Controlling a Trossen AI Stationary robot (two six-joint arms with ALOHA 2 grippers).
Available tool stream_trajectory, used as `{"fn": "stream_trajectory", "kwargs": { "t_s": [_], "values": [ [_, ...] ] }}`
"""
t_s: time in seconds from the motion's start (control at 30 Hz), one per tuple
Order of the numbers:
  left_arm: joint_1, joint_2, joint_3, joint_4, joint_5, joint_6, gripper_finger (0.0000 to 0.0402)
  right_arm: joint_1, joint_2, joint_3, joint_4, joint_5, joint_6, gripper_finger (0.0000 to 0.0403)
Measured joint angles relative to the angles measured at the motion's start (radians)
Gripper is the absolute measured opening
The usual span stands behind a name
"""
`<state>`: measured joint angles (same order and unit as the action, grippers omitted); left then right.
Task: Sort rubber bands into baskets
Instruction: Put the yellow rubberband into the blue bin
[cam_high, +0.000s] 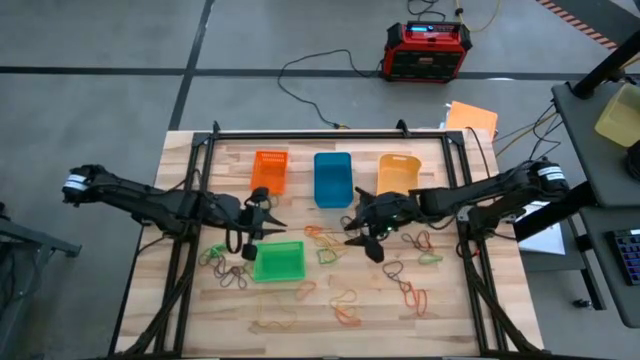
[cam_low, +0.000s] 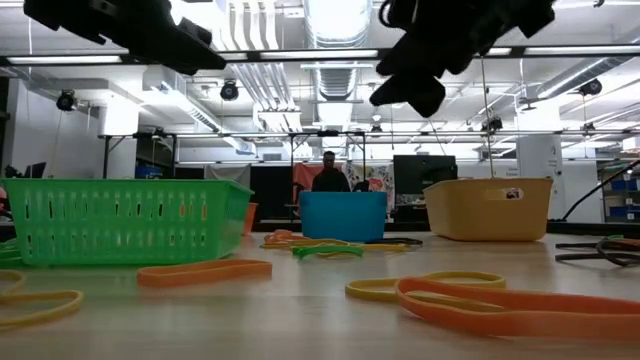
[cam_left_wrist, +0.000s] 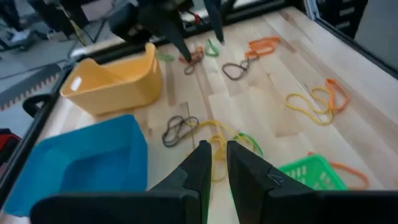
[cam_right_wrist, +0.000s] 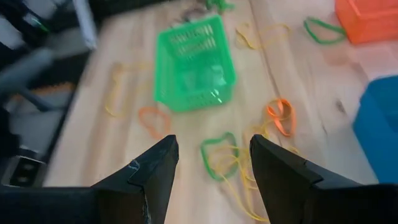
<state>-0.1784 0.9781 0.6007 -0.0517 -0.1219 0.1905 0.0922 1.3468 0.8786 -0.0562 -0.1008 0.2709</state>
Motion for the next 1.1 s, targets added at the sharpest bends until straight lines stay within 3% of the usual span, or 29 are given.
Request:
{"fn": "stream_trajectory", "kwargs": {
  "t_s": [0.13, 0.3, 0.7, 0.9, 1.1],
  "values": [
    [0.000, -0.020, -0.012, 0.010, 0.000, 0.007, 0.0036, 0.026, 0.119, 0.129, -0.194, 0.123, -0.015, 0.0194],
    [0.000, -0.062, -0.027, 0.003, 0.000, -0.013, 0.0036, 0.030, 0.261, 0.267, -0.328, 0.147, 0.007, 0.0194],
    [-0.001, -0.222, -0.039, -0.029, 0.000, 0.010, 0.0036, 0.046, 0.492, 0.343, -0.267, 0.210, 0.020, 0.0194],
    [-0.001, -0.246, -0.057, -0.028, -0.005, 0.008, 0.0036, 0.059, 0.550, 0.343, -0.229, 0.294, 0.020, 0.0194],
    [-0.001, -0.234, -0.060, -0.024, -0.027, 0.007, 0.0036, 0.061, 0.595, 0.344, -0.191, 0.304, 0.025, 0.0193]
  ]
}}
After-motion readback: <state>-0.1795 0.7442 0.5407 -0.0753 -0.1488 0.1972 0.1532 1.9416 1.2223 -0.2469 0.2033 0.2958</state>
